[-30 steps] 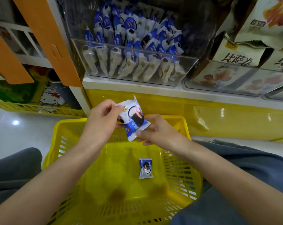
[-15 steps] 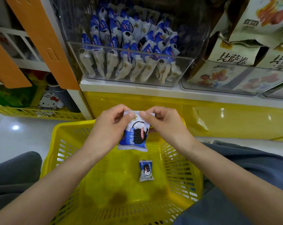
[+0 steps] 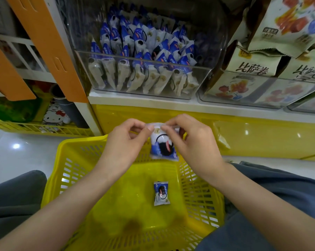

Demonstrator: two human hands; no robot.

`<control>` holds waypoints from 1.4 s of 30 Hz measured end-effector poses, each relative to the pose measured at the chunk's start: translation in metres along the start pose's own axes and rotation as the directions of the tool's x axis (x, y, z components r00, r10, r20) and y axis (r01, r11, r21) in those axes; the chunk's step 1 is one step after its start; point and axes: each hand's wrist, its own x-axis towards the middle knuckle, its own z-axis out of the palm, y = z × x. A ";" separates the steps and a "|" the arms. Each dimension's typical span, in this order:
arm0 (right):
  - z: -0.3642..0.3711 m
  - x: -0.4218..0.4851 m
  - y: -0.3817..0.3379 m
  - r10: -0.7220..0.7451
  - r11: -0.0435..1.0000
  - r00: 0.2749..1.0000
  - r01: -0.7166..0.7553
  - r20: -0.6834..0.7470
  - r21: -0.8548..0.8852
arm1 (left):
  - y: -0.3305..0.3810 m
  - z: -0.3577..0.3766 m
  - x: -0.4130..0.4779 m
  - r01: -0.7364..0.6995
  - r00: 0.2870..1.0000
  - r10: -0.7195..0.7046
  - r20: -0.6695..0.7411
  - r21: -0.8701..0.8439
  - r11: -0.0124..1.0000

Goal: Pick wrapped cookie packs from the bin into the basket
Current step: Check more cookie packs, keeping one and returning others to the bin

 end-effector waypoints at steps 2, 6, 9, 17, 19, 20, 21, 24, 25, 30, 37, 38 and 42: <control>-0.003 0.003 0.003 0.169 0.979 0.982 -0.158 -0.082 0.126 | -0.002 -0.002 0.002 -0.038 0.993 0.057 -0.099 0.186 0.982; -0.006 0.008 0.002 0.282 0.915 0.955 -0.240 -0.088 0.324 | 0.003 0.002 0.002 0.200 0.977 -0.194 0.085 -0.066 0.978; -0.004 0.000 -0.005 0.075 0.976 0.997 -0.068 -0.028 0.208 | 0.011 0.002 0.001 0.390 0.913 -0.342 0.223 -0.228 0.892; 0.012 -0.011 -0.015 0.051 0.983 0.984 -0.080 0.171 0.163 | 0.011 -0.001 -0.005 0.225 0.974 -0.215 0.069 -0.335 0.915; 0.013 -0.007 -0.016 0.269 0.900 0.951 -0.304 0.151 0.311 | 0.011 -0.002 -0.005 0.208 0.978 -0.198 0.065 -0.314 0.926; 0.014 -0.004 -0.016 0.357 0.854 0.922 -0.387 0.149 0.348 | 0.011 -0.002 -0.006 0.200 0.980 -0.187 0.073 -0.303 0.932; 0.014 0.000 -0.015 0.429 0.798 0.887 -0.461 0.172 0.389 | 0.010 -0.002 -0.006 0.195 0.980 -0.176 0.089 -0.300 0.934; 0.013 0.008 -0.013 0.533 0.523 0.750 -0.656 0.391 0.544 | 0.007 -0.002 -0.006 0.175 0.980 -0.137 0.141 -0.314 0.933; 0.013 0.009 -0.013 0.521 0.446 0.716 -0.692 0.464 0.568 | 0.005 -0.002 -0.006 0.150 0.985 -0.116 0.128 -0.298 0.943; 0.013 0.008 -0.011 0.492 0.359 0.699 -0.706 0.519 0.611 | 0.000 -0.004 -0.008 -0.118 0.992 0.121 -0.032 0.085 0.989; 0.018 0.005 -0.008 0.495 0.304 0.682 -0.717 0.539 0.628 | -0.008 -0.006 -0.009 -0.255 0.967 0.248 0.060 0.310 0.916; 0.018 0.005 -0.008 0.482 0.316 0.688 -0.715 0.543 0.624 | -0.008 -0.008 -0.008 -0.268 0.963 0.258 0.073 0.318 0.909; 0.018 0.002 -0.010 0.467 0.323 0.701 -0.702 0.538 0.635 | -0.009 -0.009 -0.009 -0.327 0.945 0.303 0.125 0.403 0.855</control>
